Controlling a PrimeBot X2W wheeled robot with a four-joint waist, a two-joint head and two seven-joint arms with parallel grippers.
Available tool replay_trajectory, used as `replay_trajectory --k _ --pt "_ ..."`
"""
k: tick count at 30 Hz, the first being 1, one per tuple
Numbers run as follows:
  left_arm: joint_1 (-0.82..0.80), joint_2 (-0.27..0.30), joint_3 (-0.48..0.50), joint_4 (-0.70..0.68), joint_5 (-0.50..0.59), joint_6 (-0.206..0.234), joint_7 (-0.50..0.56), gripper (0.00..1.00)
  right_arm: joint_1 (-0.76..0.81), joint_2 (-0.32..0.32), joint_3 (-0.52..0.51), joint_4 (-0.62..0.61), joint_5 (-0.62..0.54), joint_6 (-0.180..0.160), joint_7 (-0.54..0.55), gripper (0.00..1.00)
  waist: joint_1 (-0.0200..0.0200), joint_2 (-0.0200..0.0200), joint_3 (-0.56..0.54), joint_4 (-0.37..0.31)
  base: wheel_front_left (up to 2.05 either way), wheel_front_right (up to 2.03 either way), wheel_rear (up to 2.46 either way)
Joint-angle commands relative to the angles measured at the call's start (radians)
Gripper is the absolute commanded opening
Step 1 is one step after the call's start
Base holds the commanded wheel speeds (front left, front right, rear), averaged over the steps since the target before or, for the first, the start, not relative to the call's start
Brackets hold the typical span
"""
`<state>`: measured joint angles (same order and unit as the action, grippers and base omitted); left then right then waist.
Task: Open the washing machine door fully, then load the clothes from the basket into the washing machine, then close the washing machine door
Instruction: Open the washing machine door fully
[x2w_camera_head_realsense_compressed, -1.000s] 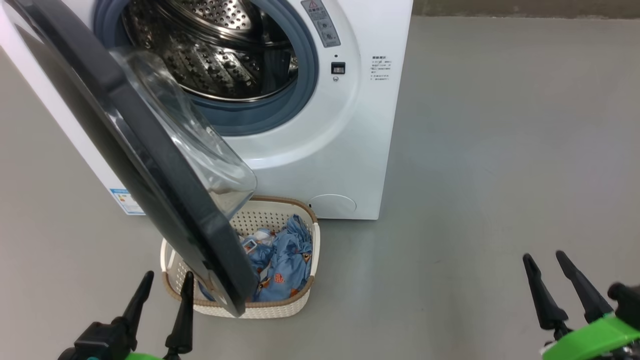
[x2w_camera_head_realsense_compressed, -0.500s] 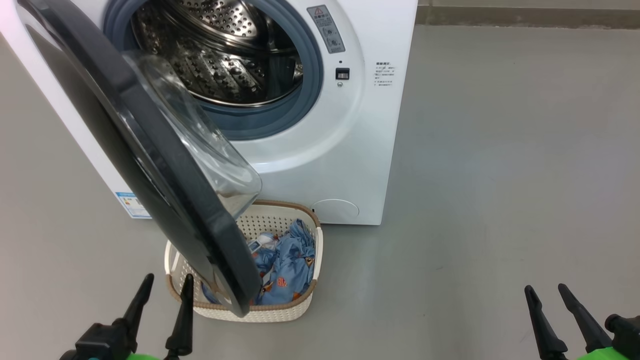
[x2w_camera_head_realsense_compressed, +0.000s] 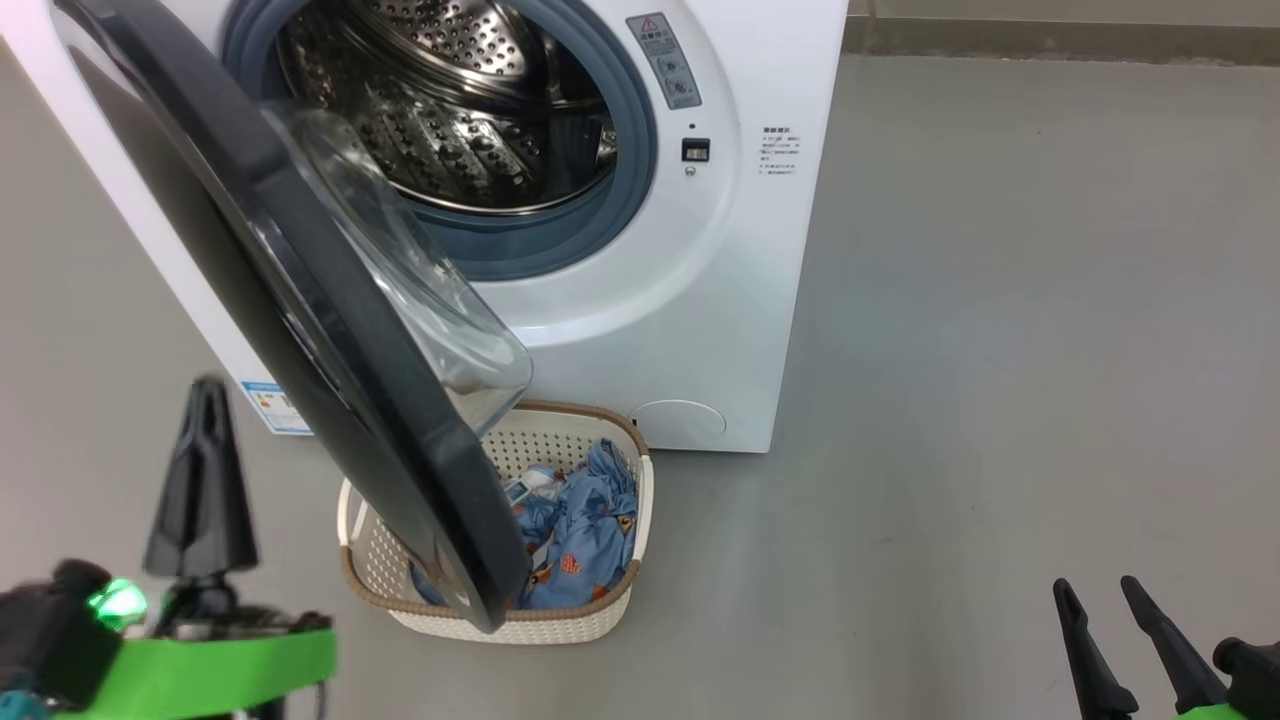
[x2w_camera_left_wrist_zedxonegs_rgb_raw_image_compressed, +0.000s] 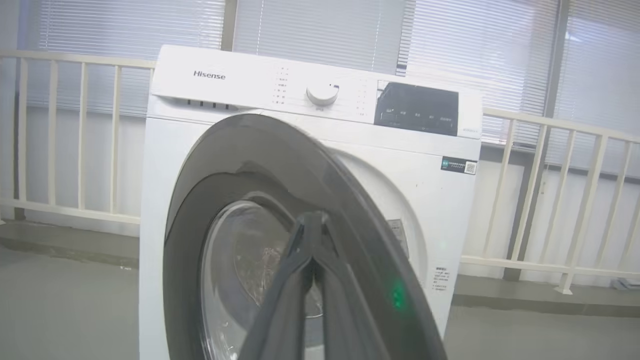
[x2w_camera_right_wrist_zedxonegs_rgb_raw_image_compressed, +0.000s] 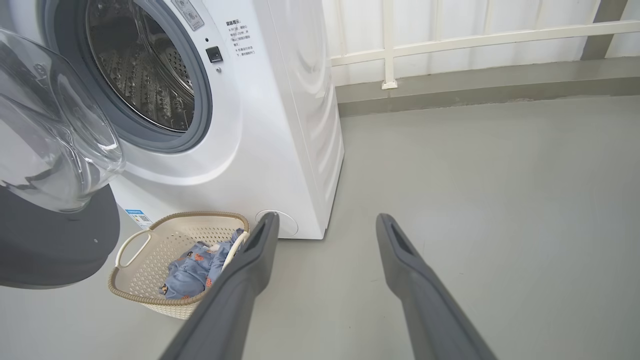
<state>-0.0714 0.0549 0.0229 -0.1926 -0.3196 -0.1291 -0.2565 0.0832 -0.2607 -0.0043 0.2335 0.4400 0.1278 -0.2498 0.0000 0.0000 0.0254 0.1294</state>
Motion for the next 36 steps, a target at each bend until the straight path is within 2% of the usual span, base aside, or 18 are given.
replay_trajectory --k 1,6,9,13,16,21,27,31,36 --pt "-0.037 0.008 0.021 -0.036 -0.003 -0.002 -0.005 0.00 -0.011 -0.020 0.016 -0.028 -0.008 0.003 -0.012 1.00 0.0000 0.0000 0.000 0.000 0.00 0.00 0.00" --pt "-0.045 0.000 -0.125 -0.149 0.008 -0.001 0.010 0.00 -0.012 -0.017 0.021 -0.034 -0.011 0.003 -0.012 1.00 0.0000 0.0000 0.005 -0.003 0.00 0.00 0.00" --pt "-0.043 -0.003 -0.228 -0.165 -0.008 0.009 0.035 0.00 -0.016 -0.013 0.027 -0.037 -0.013 0.003 -0.012 1.00 0.0000 0.0000 0.010 -0.007 0.00 0.00 0.00" --pt "-0.033 -0.004 -0.346 -0.093 -0.049 0.029 0.049 0.00 -0.023 -0.009 0.038 -0.038 -0.012 0.003 -0.012 1.00 0.0000 0.0000 0.022 -0.016 0.00 0.00 0.00" --pt "-0.034 -0.004 -0.397 0.000 -0.081 0.048 0.042 0.00 -0.032 -0.007 0.044 -0.037 -0.012 0.003 -0.012 1.00 0.0000 0.0000 0.031 -0.024 0.00 0.00 0.00" --pt "-0.056 -0.004 -0.418 0.179 -0.128 0.069 0.019 0.00 -0.038 -0.004 0.045 -0.033 -0.010 0.003 -0.012 1.00 0.0000 0.0000 0.039 -0.028 0.00 0.00 0.00" --pt "-0.100 -0.005 -0.411 0.340 -0.170 0.074 0.000 0.00 -0.040 -0.004 0.042 -0.034 -0.009 0.003 -0.012 1.00 0.0000 0.0000 0.045 -0.026 0.00 0.00 0.00" --pt "-0.126 -0.005 -0.393 0.392 -0.188 0.071 -0.004 0.00 -0.041 -0.003 0.043 -0.034 -0.010 0.003 -0.012 1.00 0.0000 0.0000 0.046 -0.022 0.00 0.00 0.00" --pt "-0.137 -0.005 -0.344 0.387 -0.190 0.071 -0.005 0.00 -0.042 -0.003 0.043 -0.035 -0.010 0.003 -0.012 1.00 0.0000 0.0000 0.051 -0.011 0.00 0.00 0.00"
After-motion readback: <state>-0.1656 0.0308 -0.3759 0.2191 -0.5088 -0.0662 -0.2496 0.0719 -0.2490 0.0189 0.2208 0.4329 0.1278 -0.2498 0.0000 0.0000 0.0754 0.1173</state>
